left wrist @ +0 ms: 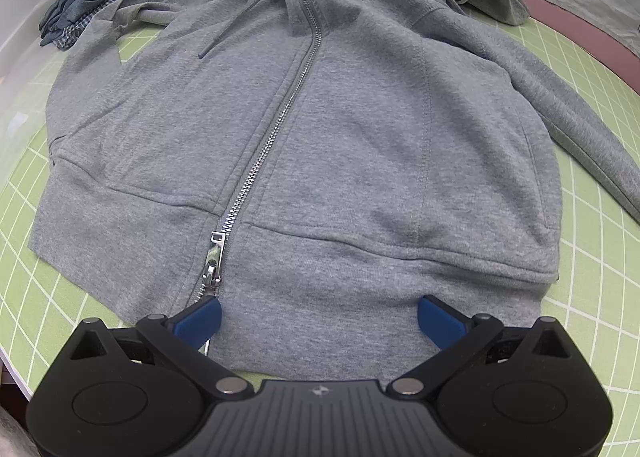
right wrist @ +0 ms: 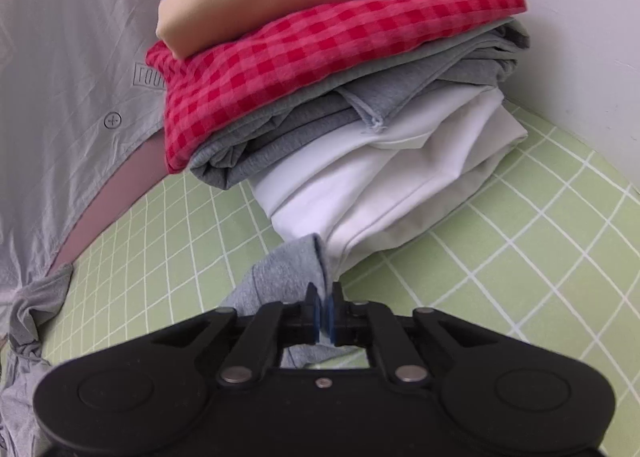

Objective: Fold clothes

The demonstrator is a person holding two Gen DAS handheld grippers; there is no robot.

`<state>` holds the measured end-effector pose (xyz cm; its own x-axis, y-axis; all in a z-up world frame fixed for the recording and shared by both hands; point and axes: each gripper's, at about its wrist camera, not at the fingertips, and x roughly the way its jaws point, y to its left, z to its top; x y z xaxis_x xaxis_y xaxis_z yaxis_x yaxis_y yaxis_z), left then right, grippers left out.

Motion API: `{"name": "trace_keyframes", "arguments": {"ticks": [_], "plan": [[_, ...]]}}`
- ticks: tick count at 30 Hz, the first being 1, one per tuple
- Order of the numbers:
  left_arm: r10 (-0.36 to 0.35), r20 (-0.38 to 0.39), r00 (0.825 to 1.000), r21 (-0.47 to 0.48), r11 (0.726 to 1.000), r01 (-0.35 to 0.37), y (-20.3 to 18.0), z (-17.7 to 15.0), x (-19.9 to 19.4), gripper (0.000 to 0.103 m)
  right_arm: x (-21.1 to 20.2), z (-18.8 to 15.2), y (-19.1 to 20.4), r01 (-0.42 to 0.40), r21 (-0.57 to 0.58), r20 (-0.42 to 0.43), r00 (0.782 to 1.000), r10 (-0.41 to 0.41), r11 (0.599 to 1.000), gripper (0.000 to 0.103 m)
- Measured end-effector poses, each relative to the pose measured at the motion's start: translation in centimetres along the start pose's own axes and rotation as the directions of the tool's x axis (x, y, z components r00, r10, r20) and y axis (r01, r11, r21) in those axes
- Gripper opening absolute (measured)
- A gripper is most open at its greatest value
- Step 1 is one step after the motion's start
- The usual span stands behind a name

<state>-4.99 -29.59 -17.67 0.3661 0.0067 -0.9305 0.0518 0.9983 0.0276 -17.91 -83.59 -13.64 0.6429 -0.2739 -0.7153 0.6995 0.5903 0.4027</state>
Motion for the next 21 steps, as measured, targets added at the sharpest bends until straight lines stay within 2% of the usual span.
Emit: {"name": "trace_keyframes", "arguments": {"ticks": [5,8,11,14,16,19,21], "plan": [[0.0,0.004,1.0,0.001,1.0,0.0,0.0,-0.1,0.0,0.103,-6.2,-0.5,-2.5,-0.085,0.184,0.049,0.996,0.077,0.979,0.004],[-0.001,0.003,1.0,0.003,1.0,0.001,0.1,-0.1,0.1,0.103,-8.0,-1.2,-3.2,-0.107,0.274,0.042,0.994,0.099,0.956,0.004],[-0.002,0.005,1.0,0.006,1.0,0.002,0.1,-0.1,0.1,0.103,-7.9,-2.4,-4.1,-0.054,0.335,0.011,0.999,0.054,0.941,0.004],[-0.003,0.007,1.0,0.008,1.0,0.002,0.2,-0.2,0.2,0.103,-5.6,-3.9,-6.5,0.043,0.458,-0.094,0.996,0.0,0.888,0.005],[-0.002,0.01,1.0,0.007,1.0,0.002,0.2,-0.2,0.2,0.103,-4.8,-4.7,-7.1,0.114,0.45,-0.127,0.99,-0.063,0.885,0.016],[-0.001,0.019,1.0,0.002,1.0,0.001,0.2,-0.3,0.2,0.103,-5.3,-5.2,-6.2,0.154,0.366,-0.117,0.986,-0.118,0.918,0.043],[-0.001,0.023,1.0,0.002,1.0,0.001,0.2,-0.4,0.2,0.103,-5.4,-5.6,-5.7,0.151,0.331,-0.119,0.986,-0.117,0.932,0.043]]}}
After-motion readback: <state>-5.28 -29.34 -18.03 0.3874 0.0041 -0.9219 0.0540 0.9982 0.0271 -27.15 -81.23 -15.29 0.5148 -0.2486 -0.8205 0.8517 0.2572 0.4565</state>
